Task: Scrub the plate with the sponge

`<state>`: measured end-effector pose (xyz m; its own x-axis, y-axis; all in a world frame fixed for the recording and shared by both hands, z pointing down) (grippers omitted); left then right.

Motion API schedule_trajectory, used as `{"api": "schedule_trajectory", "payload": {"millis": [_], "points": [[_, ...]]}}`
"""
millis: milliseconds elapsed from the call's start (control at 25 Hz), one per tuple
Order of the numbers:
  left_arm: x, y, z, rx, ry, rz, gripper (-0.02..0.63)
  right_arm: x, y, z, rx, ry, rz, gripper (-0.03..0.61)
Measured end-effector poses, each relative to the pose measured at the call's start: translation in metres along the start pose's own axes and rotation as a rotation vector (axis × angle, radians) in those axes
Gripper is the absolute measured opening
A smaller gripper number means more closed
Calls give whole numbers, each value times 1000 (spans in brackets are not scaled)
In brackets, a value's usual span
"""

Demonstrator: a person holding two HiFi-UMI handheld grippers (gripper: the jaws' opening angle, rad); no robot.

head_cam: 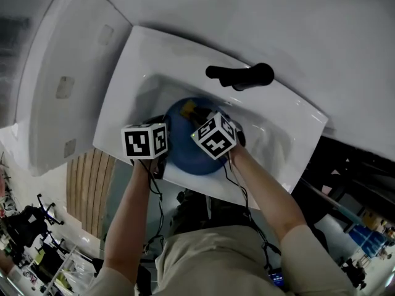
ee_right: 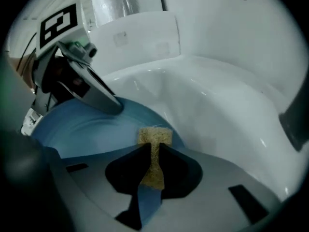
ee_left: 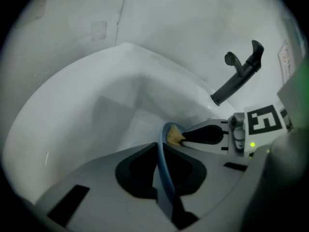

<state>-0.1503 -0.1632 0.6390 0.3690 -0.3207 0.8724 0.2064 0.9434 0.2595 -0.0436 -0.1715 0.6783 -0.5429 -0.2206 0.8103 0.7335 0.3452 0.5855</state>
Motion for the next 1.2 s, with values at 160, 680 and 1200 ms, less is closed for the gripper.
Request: {"api": "schedule_trajectory", "payload": {"millis": [160, 680, 1200], "points": [[-4, -4, 5, 20, -12, -13, 21, -11, 44, -7, 17, 21, 107, 63], [-4, -7, 10, -4, -24, -22, 21, -84, 31, 107, 6, -464, 55, 64], [-6, -7, 12, -42, -22, -23, 29, -21, -33, 56, 201, -240, -205, 71]]}}
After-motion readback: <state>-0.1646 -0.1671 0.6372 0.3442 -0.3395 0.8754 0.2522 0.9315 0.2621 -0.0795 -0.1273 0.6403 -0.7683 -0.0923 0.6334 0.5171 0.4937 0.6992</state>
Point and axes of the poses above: the fingertips, and each gripper's own axes: x forward along the fingers, z to its left, y out of its underside, the point moved 4 cm from there along -x, backward along the fingers, and after that the axes turned 14 degrees about -x, right-handed, at the moved point
